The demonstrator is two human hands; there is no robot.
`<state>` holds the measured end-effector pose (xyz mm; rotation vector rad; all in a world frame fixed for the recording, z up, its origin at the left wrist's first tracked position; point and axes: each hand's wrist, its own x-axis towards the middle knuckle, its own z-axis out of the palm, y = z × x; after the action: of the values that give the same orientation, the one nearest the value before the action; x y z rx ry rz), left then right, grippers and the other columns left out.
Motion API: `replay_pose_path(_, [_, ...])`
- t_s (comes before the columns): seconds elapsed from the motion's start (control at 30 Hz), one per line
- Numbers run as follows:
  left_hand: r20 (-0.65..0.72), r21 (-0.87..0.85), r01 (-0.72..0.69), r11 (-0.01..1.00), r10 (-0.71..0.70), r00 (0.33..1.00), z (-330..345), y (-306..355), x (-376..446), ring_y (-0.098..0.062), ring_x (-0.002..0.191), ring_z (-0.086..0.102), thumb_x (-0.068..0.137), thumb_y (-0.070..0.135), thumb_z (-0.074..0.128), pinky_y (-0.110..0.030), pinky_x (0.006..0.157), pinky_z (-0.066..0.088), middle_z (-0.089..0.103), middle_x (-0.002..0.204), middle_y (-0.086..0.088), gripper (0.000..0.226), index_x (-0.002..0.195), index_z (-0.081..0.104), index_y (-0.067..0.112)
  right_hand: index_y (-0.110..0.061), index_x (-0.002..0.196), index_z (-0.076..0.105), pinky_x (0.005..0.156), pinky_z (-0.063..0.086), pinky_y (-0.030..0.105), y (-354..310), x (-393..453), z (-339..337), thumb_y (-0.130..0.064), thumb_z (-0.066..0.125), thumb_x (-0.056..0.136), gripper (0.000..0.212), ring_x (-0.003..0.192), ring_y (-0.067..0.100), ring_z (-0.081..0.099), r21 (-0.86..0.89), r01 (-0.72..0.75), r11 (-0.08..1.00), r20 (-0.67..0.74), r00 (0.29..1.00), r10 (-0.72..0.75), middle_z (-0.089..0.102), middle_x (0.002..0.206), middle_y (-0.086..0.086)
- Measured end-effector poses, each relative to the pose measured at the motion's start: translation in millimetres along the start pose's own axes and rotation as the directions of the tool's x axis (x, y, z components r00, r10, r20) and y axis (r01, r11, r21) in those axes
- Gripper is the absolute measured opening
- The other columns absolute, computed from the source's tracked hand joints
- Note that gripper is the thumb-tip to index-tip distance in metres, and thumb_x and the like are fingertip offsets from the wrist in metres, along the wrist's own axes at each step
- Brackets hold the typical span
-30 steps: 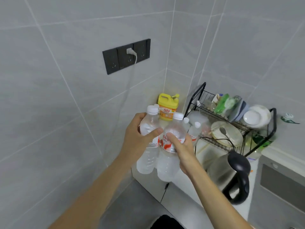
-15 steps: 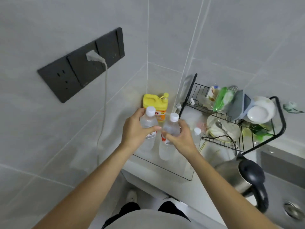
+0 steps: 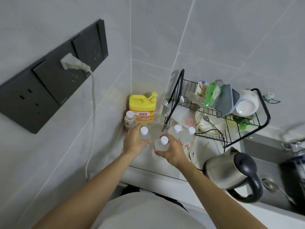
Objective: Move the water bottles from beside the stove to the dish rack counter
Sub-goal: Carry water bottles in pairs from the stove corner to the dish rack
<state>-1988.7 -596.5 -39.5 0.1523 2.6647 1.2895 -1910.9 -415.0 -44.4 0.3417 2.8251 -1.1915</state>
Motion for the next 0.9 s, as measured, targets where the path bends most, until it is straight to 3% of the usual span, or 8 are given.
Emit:
replay_pose_path(0.1, [0.039, 0.033, 0.008, 0.999, -0.009, 0.999, 2.9, -7.4, 3.7, -0.028, 0.095, 0.061, 0.062, 0.025, 0.097, -0.039, 0.072, 0.052, 0.066, 0.101, -0.001, 0.054, 0.091, 0.052, 0.028, -0.024, 0.116, 0.058, 0.091, 0.053, 0.04, 3.6, -2.8, 3.8, -0.031, 0.092, 0.074, 0.055, 0.104, 0.019, 0.062, -0.001, 0.022, 1.0, 0.033, 0.999, -0.022, 0.066, 0.114, -0.006])
replay_pose_path(0.23, [0.125, 0.045, -0.029, 0.999, 0.023, 0.992, 1.4, -7.7, 8.7, -0.031, 0.112, 0.058, 0.065, 0.019, 0.095, -0.047, 0.087, 0.055, 0.062, 0.112, -0.005, 0.052, 0.101, 0.057, 0.021, -0.025, 0.115, 0.056, 0.089, 0.05, 0.034, 5.4, -0.9, 1.1, -0.032, 0.091, 0.076, 0.054, 0.104, 0.018, 0.059, -0.012, 0.024, 1.0, 0.035, 0.999, -0.023, 0.061, 0.114, -0.006])
replay_pose_path(0.37, [0.169, 0.093, -0.105, 0.99, 0.088, 0.982, -5.2, -0.4, 12.9, -0.032, 0.12, 0.055, 0.079, 0.02, 0.086, -0.048, 0.095, 0.052, 0.057, 0.121, -0.007, 0.042, 0.114, 0.062, 0.016, -0.018, 0.124, 0.06, 0.084, 0.047, 0.031, 8.0, -3.4, -2.5, -0.042, 0.084, 0.084, 0.052, 0.101, 0.024, 0.056, -0.16, 0.075, 0.984, 0.009, 0.997, -0.075, 0.048, 0.114, -0.001])
replay_pose_path(0.5, [0.285, 0.273, -0.262, 0.926, 0.182, 0.941, -21.0, 14.3, 20.3, -0.028, 0.12, 0.057, 0.088, 0.009, 0.073, -0.048, 0.09, 0.054, 0.052, 0.127, -0.005, 0.033, 0.118, 0.068, 0.021, -0.019, 0.117, 0.059, 0.066, 0.047, 0.037, 0.8, -0.5, -13.3, -0.058, 0.068, 0.093, 0.047, 0.085, 0.033, 0.064, -0.377, 0.107, 0.92, -0.006, 0.993, -0.118, 0.064, 0.101, 0.004])
replay_pose_path(0.6, [0.4, 0.432, -0.352, 0.83, 0.173, 0.9, -31.4, 25.3, 25.0, -0.03, 0.12, 0.058, 0.096, 0.012, 0.066, -0.045, 0.088, 0.055, 0.053, 0.129, -0.006, 0.032, 0.124, 0.069, 0.026, -0.016, 0.112, 0.055, 0.063, 0.04, 0.036, -4.0, 8.9, -19.1, -0.055, 0.061, 0.099, 0.042, 0.087, 0.038, 0.068, -0.478, 0.152, 0.865, 0.054, 0.988, -0.144, 0.072, 0.094, 0.01])
replay_pose_path(0.7, [0.427, 0.493, -0.396, 0.775, 0.182, 0.886, -33.3, 31.3, 27.3, -0.031, 0.119, 0.06, 0.094, 0.009, 0.066, -0.041, 0.082, 0.053, 0.057, 0.13, -0.004, 0.031, 0.121, 0.069, 0.024, -0.018, 0.119, 0.056, 0.071, 0.046, 0.038, -12.0, 21.7, -25.1, -0.05, 0.059, 0.101, 0.037, 0.101, 0.039, 0.07, -0.546, 0.222, 0.808, 0.139, 0.975, -0.174, 0.074, 0.11, 0.01])
replay_pose_path(0.8, [0.404, 0.508, -0.413, 0.756, 0.215, 0.889, -30.1, 31.6, 26.7, -0.031, 0.117, 0.062, 0.092, 0.009, 0.069, -0.034, 0.072, 0.041, 0.059, 0.13, -0.003, 0.03, 0.119, 0.068, 0.023, -0.021, 0.121, 0.058, 0.08, 0.049, 0.04, -20.8, 37.7, -34.9, -0.049, 0.061, 0.1, 0.035, 0.114, 0.034, 0.064, -0.565, 0.301, 0.768, 0.186, 0.953, -0.238, 0.072, 0.117, 0.008])
replay_pose_path(0.9, [0.392, 0.527, -0.403, 0.748, 0.207, 0.896, -28.0, 32.1, 27.8, -0.031, 0.117, 0.062, 0.094, 0.012, 0.069, -0.038, 0.073, 0.047, 0.06, 0.131, -0.003, 0.024, 0.116, 0.064, 0.019, -0.021, 0.122, 0.059, 0.091, 0.048, 0.041, -30.7, 57.4, -44.3, -0.046, 0.062, 0.1, 0.034, 0.121, 0.03, 0.056, -0.596, 0.366, 0.715, 0.223, 0.93, -0.29, 0.073, 0.116, 0.006])
